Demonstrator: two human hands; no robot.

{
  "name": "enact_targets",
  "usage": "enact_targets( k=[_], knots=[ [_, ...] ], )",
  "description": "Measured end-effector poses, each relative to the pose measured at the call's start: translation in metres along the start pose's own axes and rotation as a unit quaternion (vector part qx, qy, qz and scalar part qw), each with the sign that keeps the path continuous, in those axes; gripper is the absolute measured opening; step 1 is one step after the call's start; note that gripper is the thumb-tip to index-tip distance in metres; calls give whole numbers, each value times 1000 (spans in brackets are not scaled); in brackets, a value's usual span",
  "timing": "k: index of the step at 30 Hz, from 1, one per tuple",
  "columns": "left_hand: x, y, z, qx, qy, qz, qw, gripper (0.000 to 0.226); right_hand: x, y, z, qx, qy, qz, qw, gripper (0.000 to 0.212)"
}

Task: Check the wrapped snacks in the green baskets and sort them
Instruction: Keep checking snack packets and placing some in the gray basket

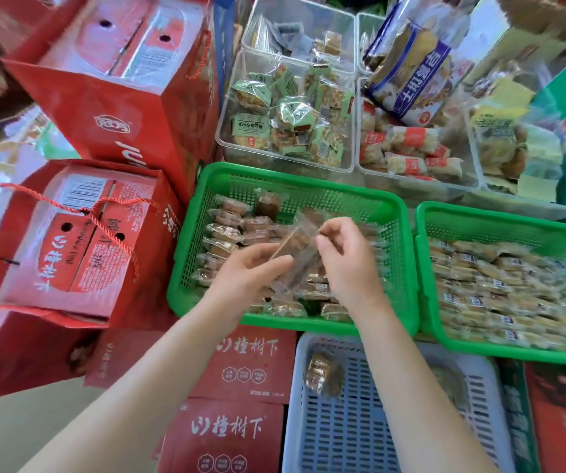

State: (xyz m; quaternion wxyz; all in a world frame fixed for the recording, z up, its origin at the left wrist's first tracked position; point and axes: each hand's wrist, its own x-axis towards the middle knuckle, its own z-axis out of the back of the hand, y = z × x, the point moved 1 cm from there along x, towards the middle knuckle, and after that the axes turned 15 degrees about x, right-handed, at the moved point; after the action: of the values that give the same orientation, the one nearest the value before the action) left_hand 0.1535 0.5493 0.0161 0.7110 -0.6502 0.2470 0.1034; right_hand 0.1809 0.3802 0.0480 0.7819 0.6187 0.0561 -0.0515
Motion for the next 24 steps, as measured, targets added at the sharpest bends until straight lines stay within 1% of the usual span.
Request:
enact_targets(
  k=[2,4,6,8,10,12,13,16,18,20,22,24],
  knots=[
    [-22,3,-2,-74,-18,20,997,40,-24,1,3,60,-23,-59,996,6],
    [-42,7,-5,-137,-37,45,989,40,-50,1,5,135,-34,-121,983,9],
    [-63,11,-11,-154,-34,60,986,33,-75,1,6,163,-21,-165,972,15],
    [-84,18,-17,-138,-17,66,988,29,-99,3,7,149,13,-181,972,26],
    [-104,23,-23,-116,7,65,991,34,-121,8,6,111,24,-164,980,37],
    [-124,27,-27,-130,15,69,989,33,-139,7,7,73,-7,-111,991,48],
    [-132,30,-30,-153,10,75,985,32,-146,6,8,70,-29,-83,994,50],
    [-151,37,-40,-252,-15,133,959,35,-168,3,6,60,-61,-11,996,46],
    [-161,40,-46,-292,-43,179,939,25,-179,2,3,35,-60,30,997,43],
    [-170,44,-49,-325,-61,198,923,15,-187,0,1,26,-56,51,997,35],
    [-178,53,-46,-339,-63,186,920,9,-194,-2,1,33,-50,57,997,23],
    [-186,61,-40,-299,-68,153,939,7,-199,-2,2,64,-50,47,996,20]
  ],
)
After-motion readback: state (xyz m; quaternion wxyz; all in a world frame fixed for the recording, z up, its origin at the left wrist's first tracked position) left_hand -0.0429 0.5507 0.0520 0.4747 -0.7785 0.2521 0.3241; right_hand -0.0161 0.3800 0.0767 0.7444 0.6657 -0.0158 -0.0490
